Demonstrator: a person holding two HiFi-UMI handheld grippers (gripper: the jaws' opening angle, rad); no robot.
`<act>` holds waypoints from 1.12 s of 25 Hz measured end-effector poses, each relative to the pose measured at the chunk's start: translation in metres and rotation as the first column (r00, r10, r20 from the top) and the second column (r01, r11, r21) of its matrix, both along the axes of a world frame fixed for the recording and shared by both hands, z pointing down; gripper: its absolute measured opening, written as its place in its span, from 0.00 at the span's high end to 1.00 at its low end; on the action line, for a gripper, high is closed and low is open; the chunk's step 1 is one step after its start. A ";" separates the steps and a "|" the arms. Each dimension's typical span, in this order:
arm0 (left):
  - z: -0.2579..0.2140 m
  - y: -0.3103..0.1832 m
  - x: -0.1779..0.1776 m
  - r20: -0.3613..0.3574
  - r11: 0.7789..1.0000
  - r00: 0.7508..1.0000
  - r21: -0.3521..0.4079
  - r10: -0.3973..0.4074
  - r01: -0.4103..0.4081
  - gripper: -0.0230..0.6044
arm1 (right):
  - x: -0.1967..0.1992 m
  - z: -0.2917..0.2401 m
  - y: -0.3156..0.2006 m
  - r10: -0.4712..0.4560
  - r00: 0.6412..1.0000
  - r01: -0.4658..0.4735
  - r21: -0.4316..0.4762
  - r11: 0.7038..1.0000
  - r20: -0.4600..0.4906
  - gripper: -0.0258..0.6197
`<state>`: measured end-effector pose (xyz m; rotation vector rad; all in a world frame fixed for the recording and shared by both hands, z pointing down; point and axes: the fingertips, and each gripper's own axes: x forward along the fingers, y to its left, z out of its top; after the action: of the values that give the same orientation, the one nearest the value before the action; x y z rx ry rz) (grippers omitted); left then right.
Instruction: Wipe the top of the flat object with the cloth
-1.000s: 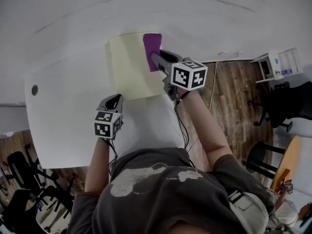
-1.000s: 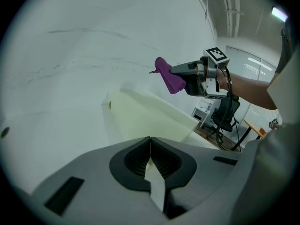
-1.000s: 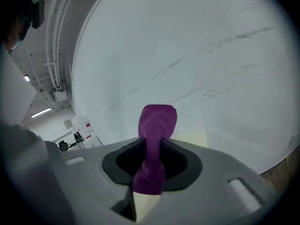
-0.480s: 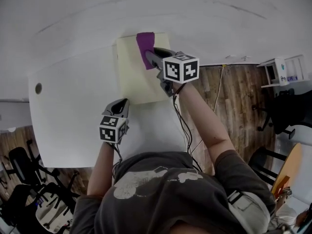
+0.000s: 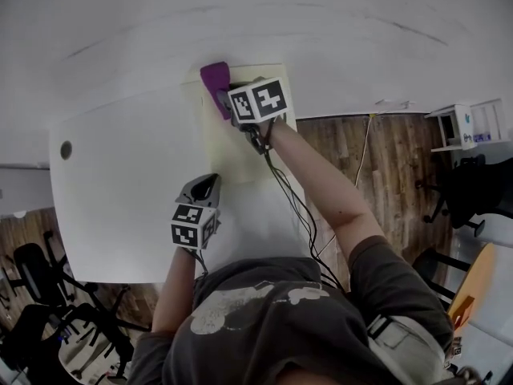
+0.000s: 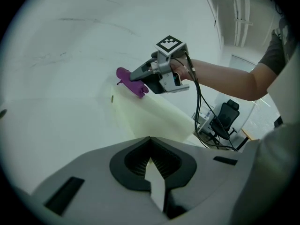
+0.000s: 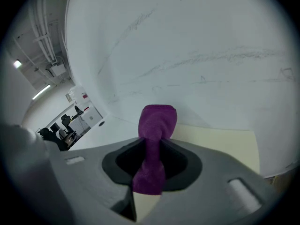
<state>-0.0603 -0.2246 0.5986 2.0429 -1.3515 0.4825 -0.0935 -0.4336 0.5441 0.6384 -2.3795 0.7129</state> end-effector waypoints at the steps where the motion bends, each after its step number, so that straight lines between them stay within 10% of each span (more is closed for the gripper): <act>1: 0.000 0.000 0.000 -0.003 1.000 1.000 -0.002 0.003 -0.003 0.97 | -0.006 0.003 -0.001 -0.007 1.000 0.007 0.003 1.000 -0.013 0.81; 28: -0.001 -0.002 -0.002 -0.028 1.000 1.000 0.000 -0.001 0.001 0.97 | 0.025 0.034 -0.036 0.078 0.991 -0.076 0.025 0.997 -0.108 0.81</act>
<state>-0.0619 -0.2262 0.5977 2.0409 -1.3363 0.4524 -0.0686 -0.4694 0.5785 0.7624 -2.2751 0.6693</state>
